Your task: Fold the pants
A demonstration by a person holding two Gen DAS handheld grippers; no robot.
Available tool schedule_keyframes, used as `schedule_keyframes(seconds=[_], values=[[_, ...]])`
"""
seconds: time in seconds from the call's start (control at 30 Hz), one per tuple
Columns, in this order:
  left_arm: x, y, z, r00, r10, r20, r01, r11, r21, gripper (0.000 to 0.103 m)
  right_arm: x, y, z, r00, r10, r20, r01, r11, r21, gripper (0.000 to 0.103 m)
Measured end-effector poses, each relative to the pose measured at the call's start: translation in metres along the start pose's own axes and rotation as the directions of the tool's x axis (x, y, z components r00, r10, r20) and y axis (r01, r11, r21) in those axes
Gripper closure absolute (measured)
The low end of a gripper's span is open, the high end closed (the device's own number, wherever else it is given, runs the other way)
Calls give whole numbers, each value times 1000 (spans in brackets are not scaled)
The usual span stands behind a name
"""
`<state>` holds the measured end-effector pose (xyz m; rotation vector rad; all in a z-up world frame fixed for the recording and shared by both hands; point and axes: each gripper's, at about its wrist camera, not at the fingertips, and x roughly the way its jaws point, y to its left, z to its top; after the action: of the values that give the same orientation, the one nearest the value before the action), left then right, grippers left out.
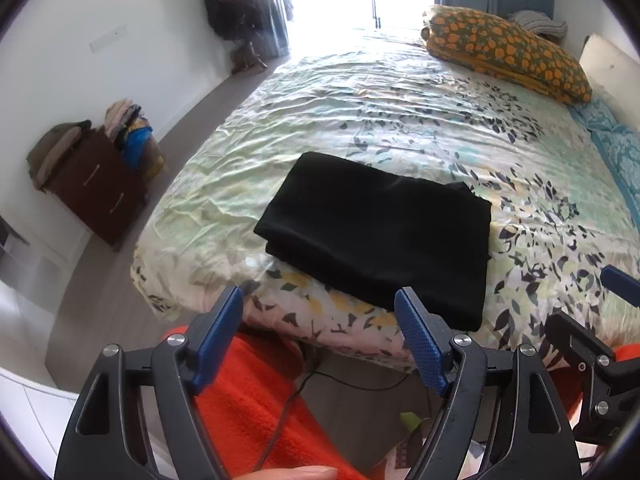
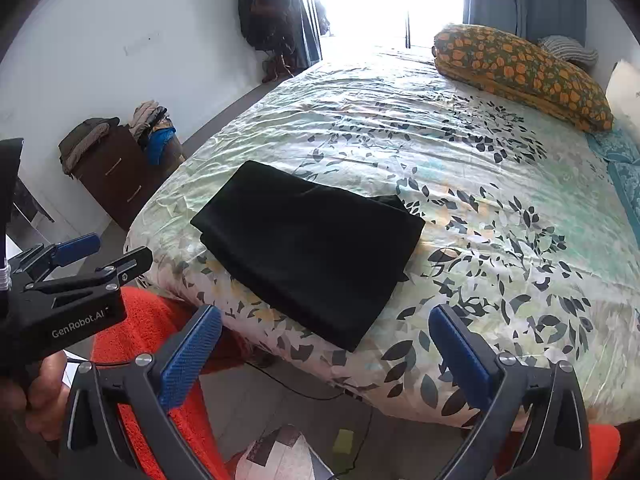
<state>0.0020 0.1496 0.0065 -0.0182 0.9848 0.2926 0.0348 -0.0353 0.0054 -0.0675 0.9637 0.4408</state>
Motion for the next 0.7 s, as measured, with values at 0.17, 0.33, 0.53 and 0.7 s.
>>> schedule_keyframes(seconds=[0.17,0.33,0.53,0.7], values=[[6,1,-1,1000,-19,-24,18,1000,-9,23,-1,6,1,1000,-20,8,20,1000,-22,0],[8,2,0,999,-25,-34,25,1000,-10,23,0,8,5,1000,-26,10,26,999,-25,0],[13,5,1,998,-26,-49,25,1000,-9,23,2,11,8,1000,-30,3,30,999,-28,0],[13,14,6,999,-35,-36,34,999,-16,23,5,16,11,1000,-30,-4,30,999,-38,0]])
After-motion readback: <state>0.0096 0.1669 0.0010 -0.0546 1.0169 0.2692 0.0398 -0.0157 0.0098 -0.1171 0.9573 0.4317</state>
